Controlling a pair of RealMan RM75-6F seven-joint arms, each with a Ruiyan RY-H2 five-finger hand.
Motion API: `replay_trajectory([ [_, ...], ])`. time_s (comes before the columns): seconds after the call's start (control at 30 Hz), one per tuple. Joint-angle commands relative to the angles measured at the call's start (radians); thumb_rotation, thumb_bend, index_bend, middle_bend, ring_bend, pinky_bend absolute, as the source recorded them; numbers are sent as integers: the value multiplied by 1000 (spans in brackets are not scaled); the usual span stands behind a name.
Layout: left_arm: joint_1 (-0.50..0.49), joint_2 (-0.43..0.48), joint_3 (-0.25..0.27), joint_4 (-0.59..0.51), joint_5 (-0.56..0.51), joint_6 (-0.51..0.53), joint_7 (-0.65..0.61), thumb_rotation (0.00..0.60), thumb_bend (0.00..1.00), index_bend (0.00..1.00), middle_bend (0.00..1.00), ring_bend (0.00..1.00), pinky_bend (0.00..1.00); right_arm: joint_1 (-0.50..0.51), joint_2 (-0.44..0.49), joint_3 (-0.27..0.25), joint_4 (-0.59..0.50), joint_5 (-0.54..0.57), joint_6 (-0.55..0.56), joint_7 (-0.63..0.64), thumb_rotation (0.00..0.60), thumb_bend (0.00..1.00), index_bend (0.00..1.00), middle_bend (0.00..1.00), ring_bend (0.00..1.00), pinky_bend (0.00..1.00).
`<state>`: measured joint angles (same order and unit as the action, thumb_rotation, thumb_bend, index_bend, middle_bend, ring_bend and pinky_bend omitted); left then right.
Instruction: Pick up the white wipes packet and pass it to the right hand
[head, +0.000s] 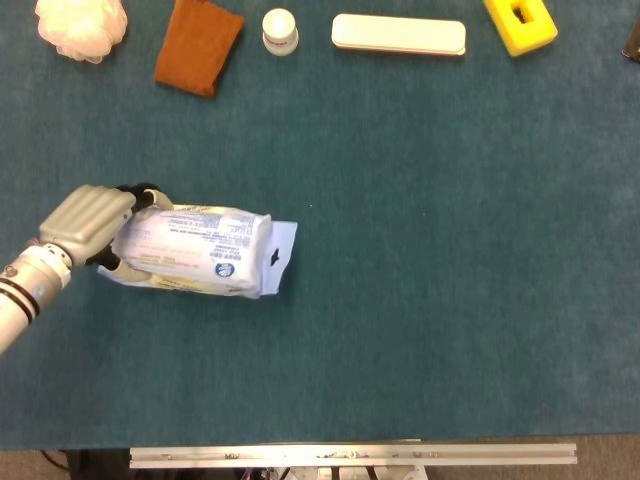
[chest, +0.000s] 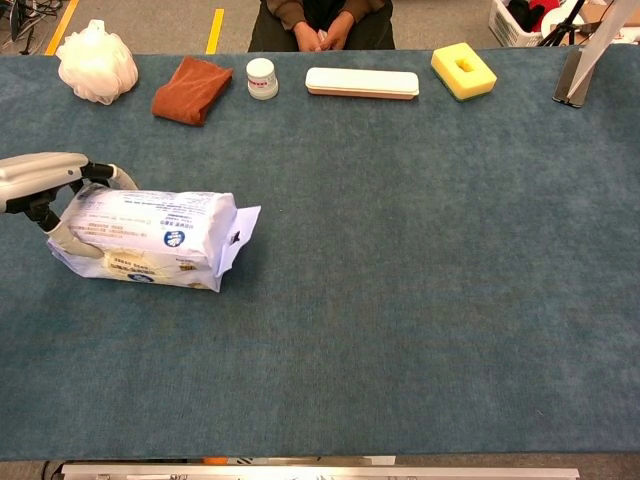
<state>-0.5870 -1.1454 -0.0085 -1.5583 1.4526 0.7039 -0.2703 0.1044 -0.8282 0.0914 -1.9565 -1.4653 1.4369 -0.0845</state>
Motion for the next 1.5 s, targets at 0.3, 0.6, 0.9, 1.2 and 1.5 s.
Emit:
replay_trajectory([
  [0.3, -36, 71, -26, -72, -5, -36, -298, 600, 135, 602, 428, 474, 641, 42, -15, 6, -10, -65, -28, -8, 600, 203, 0, 75, 60, 215],
  [0.6, -56, 161, -77, -232, -78, -24, -344, 600, 134, 584, 428, 475, 643, 126, -57, 14, -51, -143, -109, -4, 600, 202, 0, 75, 60, 215],
  [0.9, -75, 221, -145, -425, -245, -8, -319, 600, 134, 570, 430, 472, 652, 266, -180, 47, -113, -149, -256, -26, 600, 15, 0, 54, 60, 215],
  [1.2, -84, 222, -167, -531, -313, 25, -243, 600, 134, 563, 431, 472, 656, 365, -327, 83, -115, -87, -329, -108, 600, 0, 0, 0, 34, 215],
  [1.5, -98, 207, -175, -560, -363, 25, -192, 600, 134, 559, 431, 472, 657, 427, -426, 96, -111, -17, -367, -173, 600, 0, 0, 0, 24, 215],
])
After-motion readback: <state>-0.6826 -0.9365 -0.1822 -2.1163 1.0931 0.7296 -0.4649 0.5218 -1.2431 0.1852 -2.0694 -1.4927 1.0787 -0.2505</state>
